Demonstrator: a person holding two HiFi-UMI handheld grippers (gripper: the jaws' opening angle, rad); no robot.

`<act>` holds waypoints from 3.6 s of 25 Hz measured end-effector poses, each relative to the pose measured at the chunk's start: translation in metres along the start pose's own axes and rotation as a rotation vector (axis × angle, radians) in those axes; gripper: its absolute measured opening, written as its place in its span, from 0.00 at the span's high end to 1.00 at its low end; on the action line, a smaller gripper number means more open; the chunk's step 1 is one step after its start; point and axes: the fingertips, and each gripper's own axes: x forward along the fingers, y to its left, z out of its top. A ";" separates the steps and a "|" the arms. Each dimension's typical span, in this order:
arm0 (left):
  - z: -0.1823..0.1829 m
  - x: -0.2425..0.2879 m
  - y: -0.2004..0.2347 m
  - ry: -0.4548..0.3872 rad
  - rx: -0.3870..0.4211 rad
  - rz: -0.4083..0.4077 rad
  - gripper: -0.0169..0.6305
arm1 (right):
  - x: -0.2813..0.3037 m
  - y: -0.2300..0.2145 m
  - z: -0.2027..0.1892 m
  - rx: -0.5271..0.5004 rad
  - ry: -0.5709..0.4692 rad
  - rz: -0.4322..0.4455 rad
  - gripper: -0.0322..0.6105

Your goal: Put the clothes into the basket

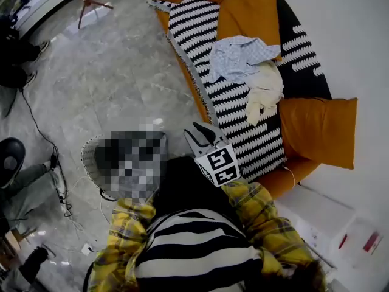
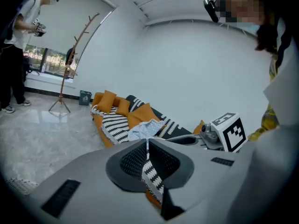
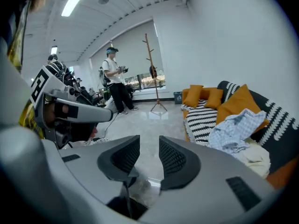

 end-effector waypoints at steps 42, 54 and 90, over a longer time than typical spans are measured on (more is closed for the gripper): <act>-0.076 0.388 -0.100 0.459 0.194 -0.284 0.94 | -0.011 -0.482 -0.196 0.297 0.183 -0.541 0.44; -0.105 0.386 -0.077 0.489 0.195 -0.240 0.95 | 0.035 -0.510 -0.292 0.495 0.283 -0.590 0.39; -0.015 0.243 -0.067 0.210 0.145 -0.157 0.95 | -0.105 -0.363 -0.124 0.374 0.034 -0.635 0.79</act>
